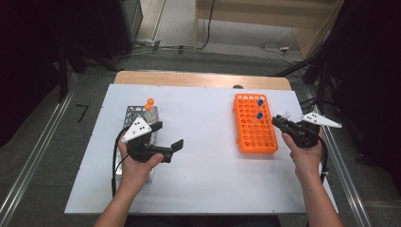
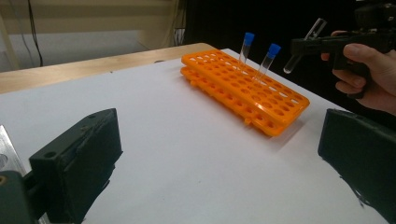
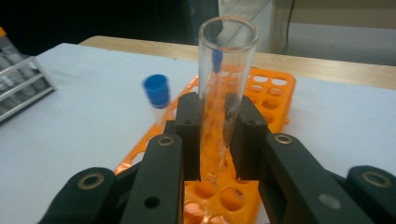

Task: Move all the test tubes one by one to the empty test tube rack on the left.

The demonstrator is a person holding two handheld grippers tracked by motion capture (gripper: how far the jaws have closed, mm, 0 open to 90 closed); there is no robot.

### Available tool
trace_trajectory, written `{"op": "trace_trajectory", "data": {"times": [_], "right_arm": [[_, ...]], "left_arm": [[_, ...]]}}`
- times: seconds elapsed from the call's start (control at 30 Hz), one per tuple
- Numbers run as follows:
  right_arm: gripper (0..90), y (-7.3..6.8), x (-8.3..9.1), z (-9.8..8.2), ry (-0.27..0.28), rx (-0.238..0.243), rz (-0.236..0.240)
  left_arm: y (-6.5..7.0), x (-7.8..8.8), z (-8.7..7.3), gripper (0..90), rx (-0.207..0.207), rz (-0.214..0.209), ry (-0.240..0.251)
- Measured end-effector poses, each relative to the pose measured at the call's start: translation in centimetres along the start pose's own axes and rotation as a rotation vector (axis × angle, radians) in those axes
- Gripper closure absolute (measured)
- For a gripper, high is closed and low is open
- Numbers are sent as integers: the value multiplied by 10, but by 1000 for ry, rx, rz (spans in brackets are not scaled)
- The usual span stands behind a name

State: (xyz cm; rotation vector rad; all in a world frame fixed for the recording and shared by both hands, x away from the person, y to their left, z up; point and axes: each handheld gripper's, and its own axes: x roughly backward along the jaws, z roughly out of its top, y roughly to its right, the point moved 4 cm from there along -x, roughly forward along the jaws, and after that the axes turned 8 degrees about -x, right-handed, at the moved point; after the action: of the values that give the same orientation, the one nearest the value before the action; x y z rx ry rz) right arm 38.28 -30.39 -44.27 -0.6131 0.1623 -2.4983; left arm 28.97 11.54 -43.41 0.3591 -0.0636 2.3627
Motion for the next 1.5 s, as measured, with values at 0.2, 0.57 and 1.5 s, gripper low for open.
{"op": "trace_trajectory", "data": {"times": [0.2, 0.57, 1.5], "right_arm": [[734, -21, 9, 4, -18, 20, 68], [734, -69, 2, 0, -75, 58, 215], [734, -183, -34, -56, -262, 233, 464]], "left_arm": [[5, 1, 2, 0, -14, -19, -1], [14, 1, 6, 1, -33, -38, 1], [67, -22, 5, 461, -129, -227, -34]]}}
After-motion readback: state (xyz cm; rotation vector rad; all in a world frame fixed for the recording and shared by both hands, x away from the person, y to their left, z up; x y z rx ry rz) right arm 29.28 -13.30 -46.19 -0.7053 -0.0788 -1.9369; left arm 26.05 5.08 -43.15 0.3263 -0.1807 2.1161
